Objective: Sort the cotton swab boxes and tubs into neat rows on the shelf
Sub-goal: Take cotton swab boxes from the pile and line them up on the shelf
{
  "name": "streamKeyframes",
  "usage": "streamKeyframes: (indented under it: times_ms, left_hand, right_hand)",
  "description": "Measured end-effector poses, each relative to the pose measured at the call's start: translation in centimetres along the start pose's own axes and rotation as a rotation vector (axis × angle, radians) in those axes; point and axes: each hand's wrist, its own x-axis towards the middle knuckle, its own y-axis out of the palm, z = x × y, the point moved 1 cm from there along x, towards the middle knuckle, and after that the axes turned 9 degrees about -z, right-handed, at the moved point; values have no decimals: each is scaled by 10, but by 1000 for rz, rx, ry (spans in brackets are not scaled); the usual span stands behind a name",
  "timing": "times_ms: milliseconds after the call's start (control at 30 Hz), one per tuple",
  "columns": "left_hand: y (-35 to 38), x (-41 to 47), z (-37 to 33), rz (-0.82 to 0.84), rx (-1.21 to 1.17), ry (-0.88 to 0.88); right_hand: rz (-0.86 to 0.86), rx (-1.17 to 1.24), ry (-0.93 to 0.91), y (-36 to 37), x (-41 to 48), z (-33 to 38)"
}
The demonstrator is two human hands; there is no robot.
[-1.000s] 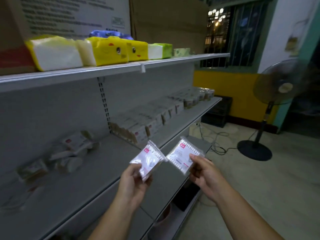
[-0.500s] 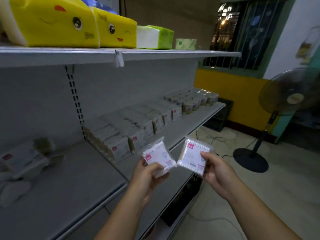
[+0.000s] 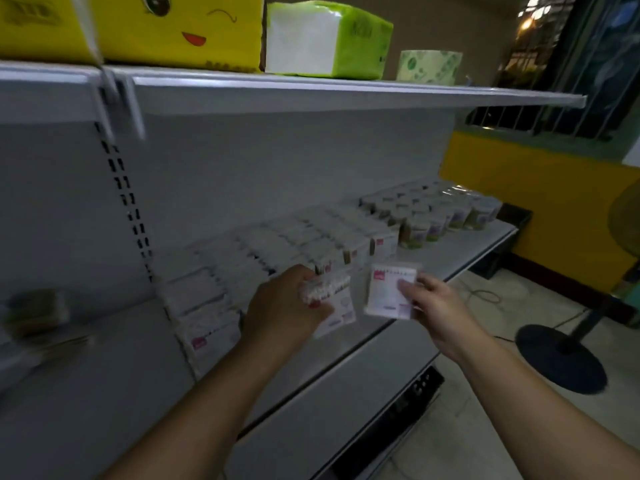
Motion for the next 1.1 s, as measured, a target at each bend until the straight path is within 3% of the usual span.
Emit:
streamKeyframes:
  times_ms: [133,300,467,533,600,667,833,1100]
  left_hand:
    - [27,13,-1,-184,362,178]
    - [48,22,3,-323,683,222]
    - [67,23,3,-414,805,199]
    - [70,22,4,-419,863,181]
    - [70,21,2,-396,941,139]
    - [69,21,-1,-349,1010,86]
    - [67,28,-4,-235,1132,59]
    - [68,35,-14,-66,1183,22]
  right_hand:
    - [125,-224,-122,9,53,0]
    - [333,-698,-433,13,106,6]
    - [528,-691,-585,29,131,-16]
    - [495,-754,-825,28,133,-23]
    - [453,-792,-1236,27,138,-24]
    - [450,-775,-1444,26,143,-21]
    - [497,-766,-1594,39,147,-14]
    - [573,-906,-1525,40,139,-2]
